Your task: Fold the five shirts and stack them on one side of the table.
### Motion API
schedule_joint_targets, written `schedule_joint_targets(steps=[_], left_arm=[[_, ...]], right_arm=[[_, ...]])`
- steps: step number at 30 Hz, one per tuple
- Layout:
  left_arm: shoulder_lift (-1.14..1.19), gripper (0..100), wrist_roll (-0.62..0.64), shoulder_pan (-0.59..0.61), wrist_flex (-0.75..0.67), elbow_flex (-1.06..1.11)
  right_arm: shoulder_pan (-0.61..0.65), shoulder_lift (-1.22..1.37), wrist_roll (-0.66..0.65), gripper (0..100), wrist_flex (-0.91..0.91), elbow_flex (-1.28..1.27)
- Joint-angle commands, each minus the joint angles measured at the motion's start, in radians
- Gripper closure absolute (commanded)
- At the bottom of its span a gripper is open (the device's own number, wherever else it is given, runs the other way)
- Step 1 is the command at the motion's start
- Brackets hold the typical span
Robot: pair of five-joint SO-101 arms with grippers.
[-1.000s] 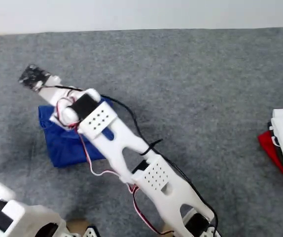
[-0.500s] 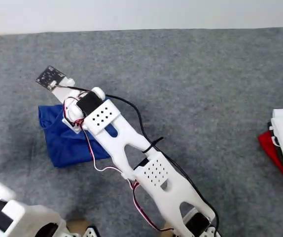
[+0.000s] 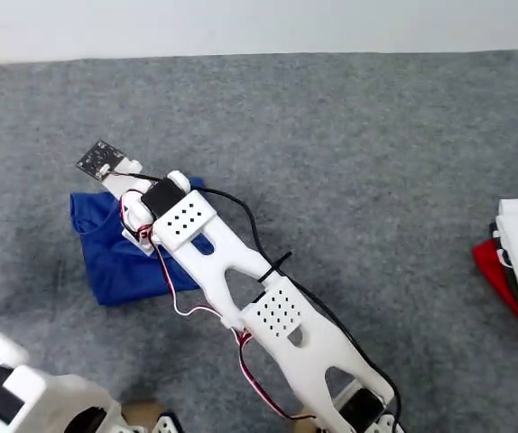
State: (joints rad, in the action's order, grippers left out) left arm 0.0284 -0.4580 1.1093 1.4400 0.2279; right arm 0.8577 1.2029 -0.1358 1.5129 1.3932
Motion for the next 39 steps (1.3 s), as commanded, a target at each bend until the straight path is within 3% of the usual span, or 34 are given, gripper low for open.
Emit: schedule_joint_targets(steps=[1,10,16,23,28,34,39], left_arm=[[-0.052,93,-0.005,-0.002,-0.017,-0.005],[-0.052,93,-0.005,-0.018,-0.028,-0.005],[-0.052,93,-0.003,-0.049,-0.025,-0.005],[-0.052,93,-0.003,-0.043,-0.023,-0.005],[-0.052,93,-0.003,-0.044,-0.023,-0.005],[-0.052,93,-0.003,-0.046,-0.023,-0.004],[-0.052,93,-0.005,-0.048,-0.028,0.005]], right_arm=[[-0.012,-0.033,-0.037,97.3,0.028,0.124],[0.076,-0.048,-0.100,97.5,0.225,0.288],[0.085,-0.036,-0.100,96.8,0.259,0.287],[0.041,-0.045,-0.086,78.6,0.259,0.287],[0.007,-0.061,-0.084,82.7,0.246,0.288],[-0.036,-0.059,-0.086,98.6,0.130,0.278],[-0.010,-0.058,-0.100,91.7,0.140,0.259]])
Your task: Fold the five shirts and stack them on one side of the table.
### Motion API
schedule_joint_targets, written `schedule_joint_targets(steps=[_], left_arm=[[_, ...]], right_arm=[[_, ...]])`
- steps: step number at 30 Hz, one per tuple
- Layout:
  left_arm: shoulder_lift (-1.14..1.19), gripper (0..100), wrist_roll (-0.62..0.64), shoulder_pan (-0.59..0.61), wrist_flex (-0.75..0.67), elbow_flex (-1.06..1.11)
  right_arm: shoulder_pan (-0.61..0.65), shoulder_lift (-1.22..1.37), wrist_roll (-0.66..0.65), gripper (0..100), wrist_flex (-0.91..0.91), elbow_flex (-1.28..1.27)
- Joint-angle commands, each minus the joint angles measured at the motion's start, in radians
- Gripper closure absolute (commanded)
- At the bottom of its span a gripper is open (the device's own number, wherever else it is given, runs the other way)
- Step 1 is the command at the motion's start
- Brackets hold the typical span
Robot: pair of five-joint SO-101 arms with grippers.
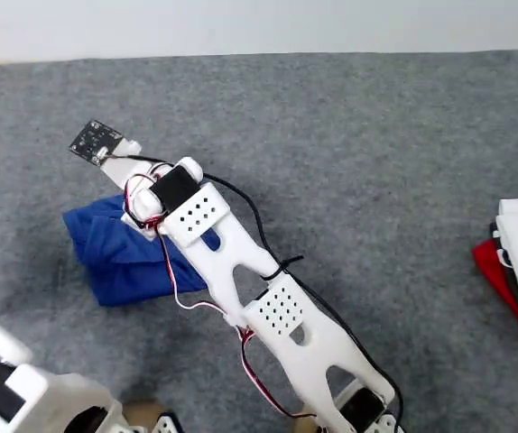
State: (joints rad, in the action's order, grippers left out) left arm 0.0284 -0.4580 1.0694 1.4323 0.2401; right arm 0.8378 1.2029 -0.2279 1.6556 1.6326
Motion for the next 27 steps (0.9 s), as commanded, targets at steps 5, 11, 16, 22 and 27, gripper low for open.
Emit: schedule_joint_targets(steps=[5,11,16,22,27], left_arm=[[-0.052,93,-0.005,-0.008,-0.020,-0.007],[-0.052,93,-0.005,-0.005,-0.020,-0.007],[-0.052,93,-0.005,-0.005,-0.020,-0.007],[-0.052,93,-0.005,-0.009,-0.021,-0.007],[-0.052,93,-0.005,-0.009,-0.021,-0.008]], right_arm=[[0.061,-0.054,-0.006,87.0,0.028,0.020],[0.104,-0.053,-0.006,89.8,0.028,-0.025],[0.165,-0.059,-0.008,96.8,0.062,-0.064],[0.229,-0.064,-0.008,97.4,0.137,-0.068],[0.228,-0.065,-0.014,97.2,0.137,-0.064]])
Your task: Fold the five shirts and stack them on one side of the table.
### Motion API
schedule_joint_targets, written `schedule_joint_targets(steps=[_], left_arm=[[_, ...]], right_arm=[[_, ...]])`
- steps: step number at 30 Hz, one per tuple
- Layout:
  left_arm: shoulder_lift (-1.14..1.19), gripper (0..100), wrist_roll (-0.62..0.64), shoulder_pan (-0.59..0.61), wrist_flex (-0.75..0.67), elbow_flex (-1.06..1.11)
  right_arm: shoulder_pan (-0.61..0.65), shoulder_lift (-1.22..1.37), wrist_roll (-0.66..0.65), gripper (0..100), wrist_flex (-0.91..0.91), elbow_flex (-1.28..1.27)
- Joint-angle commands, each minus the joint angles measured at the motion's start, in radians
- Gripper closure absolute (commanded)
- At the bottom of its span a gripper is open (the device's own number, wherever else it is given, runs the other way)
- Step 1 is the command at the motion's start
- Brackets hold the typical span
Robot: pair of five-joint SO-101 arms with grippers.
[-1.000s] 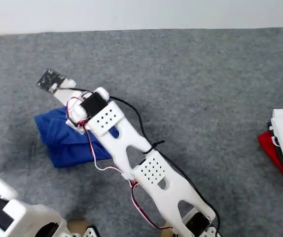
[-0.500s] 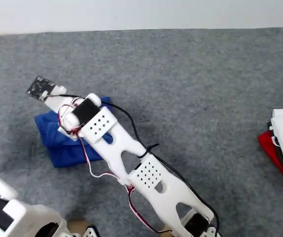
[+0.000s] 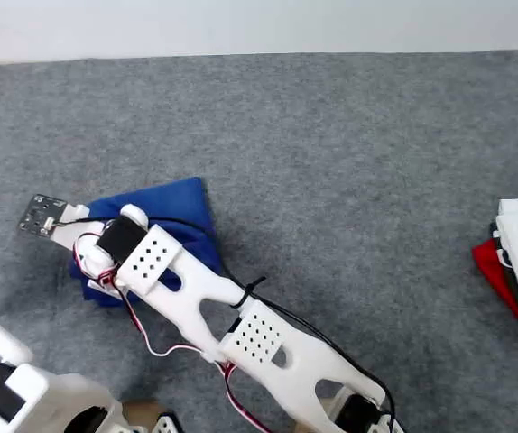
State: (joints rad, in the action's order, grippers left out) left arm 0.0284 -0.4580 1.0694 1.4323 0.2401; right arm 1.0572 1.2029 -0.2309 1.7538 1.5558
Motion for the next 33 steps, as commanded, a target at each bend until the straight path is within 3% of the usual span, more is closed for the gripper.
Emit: schedule_joint_targets(steps=[1,15,25,33], left_arm=[[-0.052,93,-0.005,-0.009,-0.021,-0.010],[-0.054,93,-0.006,-0.011,-0.021,-0.013],[-0.091,93,-0.003,-0.058,-0.018,-0.013],[-0.221,93,-0.002,-0.170,0.028,-0.008]], right_arm=[[0.008,-0.074,-0.011,97.0,0.039,0.012],[-0.173,-0.219,-0.003,97.3,0.033,0.006],[-0.150,0.004,0.018,97.4,0.039,0.005],[-0.094,0.004,0.083,98.8,0.042,0.009]])
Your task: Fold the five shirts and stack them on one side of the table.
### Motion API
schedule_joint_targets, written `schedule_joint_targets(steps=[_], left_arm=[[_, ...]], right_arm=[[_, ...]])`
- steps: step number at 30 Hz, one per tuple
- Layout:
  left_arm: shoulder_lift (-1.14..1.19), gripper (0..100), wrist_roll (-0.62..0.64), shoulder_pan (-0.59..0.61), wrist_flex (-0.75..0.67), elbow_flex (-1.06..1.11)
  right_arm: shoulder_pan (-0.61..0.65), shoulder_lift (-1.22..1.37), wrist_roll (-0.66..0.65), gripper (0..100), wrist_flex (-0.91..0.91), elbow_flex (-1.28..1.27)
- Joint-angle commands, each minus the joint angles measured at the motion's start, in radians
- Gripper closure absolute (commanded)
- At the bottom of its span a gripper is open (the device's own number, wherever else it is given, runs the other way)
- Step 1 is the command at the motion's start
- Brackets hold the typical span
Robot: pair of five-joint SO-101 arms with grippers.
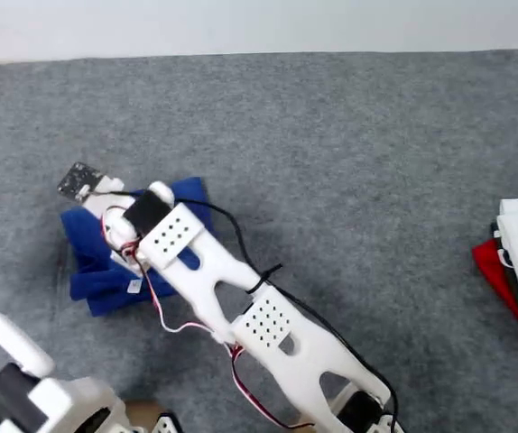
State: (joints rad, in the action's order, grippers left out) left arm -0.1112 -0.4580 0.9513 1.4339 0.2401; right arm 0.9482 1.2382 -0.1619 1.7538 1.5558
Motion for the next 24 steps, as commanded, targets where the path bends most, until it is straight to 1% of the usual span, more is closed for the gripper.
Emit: schedule_joint_targets(steps=[1,4,6,12,15,18,24], left_arm=[[-0.098,93,-0.002,-0.075,0.040,-0.008],[-0.133,93,0.012,-0.147,0.095,-0.008],[-0.141,93,0.058,-0.178,0.110,-0.007],[-0.147,93,0.150,-0.232,0.170,-0.007],[-0.149,93,0.226,-0.219,0.176,-0.010],[-0.149,93,0.276,-0.166,0.172,-0.010],[-0.149,93,0.282,-0.058,0.176,-0.012]], right_arm=[[0.008,-0.045,0.015,98.9,0.042,0.006],[-0.038,-0.116,0.017,98.8,0.042,0.005],[-0.077,-0.165,0.018,98.8,0.042,0.003],[-0.193,-0.216,0.025,98.8,0.044,0.002],[-0.217,-0.232,0.089,98.8,0.045,-0.048],[-0.225,-0.314,0.146,98.8,0.047,-0.203],[-0.239,-0.573,0.310,98.3,0.041,-0.601]])
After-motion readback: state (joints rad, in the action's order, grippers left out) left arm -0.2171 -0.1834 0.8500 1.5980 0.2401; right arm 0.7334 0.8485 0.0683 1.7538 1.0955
